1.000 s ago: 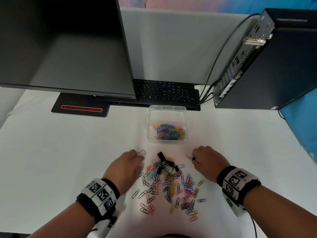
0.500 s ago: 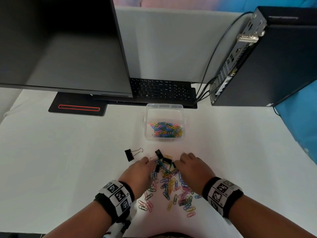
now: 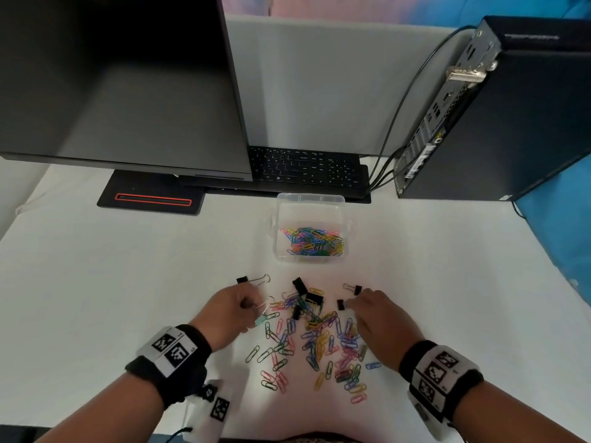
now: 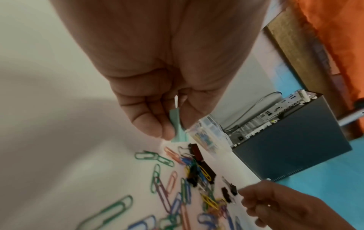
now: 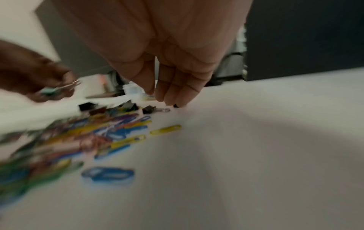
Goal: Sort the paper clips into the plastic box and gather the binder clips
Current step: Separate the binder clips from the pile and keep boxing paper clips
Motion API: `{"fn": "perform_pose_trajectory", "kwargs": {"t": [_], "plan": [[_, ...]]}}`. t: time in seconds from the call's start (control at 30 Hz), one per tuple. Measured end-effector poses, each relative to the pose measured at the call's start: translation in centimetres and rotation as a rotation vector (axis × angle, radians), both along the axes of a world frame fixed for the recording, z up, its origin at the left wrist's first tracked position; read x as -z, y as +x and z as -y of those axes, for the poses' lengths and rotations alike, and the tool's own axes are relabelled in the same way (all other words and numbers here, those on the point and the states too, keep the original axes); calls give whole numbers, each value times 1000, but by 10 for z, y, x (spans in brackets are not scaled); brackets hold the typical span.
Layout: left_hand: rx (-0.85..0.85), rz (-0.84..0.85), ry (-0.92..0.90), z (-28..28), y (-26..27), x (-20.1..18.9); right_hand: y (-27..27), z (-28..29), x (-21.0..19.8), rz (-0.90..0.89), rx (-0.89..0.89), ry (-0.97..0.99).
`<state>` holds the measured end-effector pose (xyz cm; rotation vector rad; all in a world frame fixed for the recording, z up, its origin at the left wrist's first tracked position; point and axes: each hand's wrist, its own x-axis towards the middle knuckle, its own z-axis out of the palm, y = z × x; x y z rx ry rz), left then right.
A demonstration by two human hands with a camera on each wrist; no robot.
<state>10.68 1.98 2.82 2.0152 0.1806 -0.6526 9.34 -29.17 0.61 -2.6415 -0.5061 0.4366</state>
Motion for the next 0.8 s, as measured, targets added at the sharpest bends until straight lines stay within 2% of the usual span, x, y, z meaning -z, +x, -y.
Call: {"fn": "perform_pose_trajectory", "kwargs": {"t": [0.07, 0.1, 0.23, 0.3, 0.37, 0.43, 0.5, 0.6, 0.67, 0.8], "plan": [[-96, -19, -12, -9, 1, 6, -5, -5, 2, -8, -163, -141], [-135, -27, -8, -12, 1, 9, -6, -6, 4, -9, -179, -185], [-189, 11, 50, -23, 2, 16, 1, -12, 2, 72, -81, -251], [-153, 90, 177, -28, 1, 18, 4, -21, -2, 90, -126, -239], [-103, 242, 406, -29, -2, 15, 6, -32, -4, 91, -207, -194], [15, 457, 557, -23, -9, 8, 10, -41, -5, 107, -253, -158], [225, 610, 535, -8, -19, 4, 11, -45, -4, 111, -266, -165], [515, 649, 477, 16, -36, 13, 9, -38, -3, 92, -244, -186], [665, 672, 505, 27, -41, 24, 4, -30, -4, 54, -198, -178], [758, 640, 553, 34, -42, 36, -16, -16, -8, 48, -137, -203]]}}
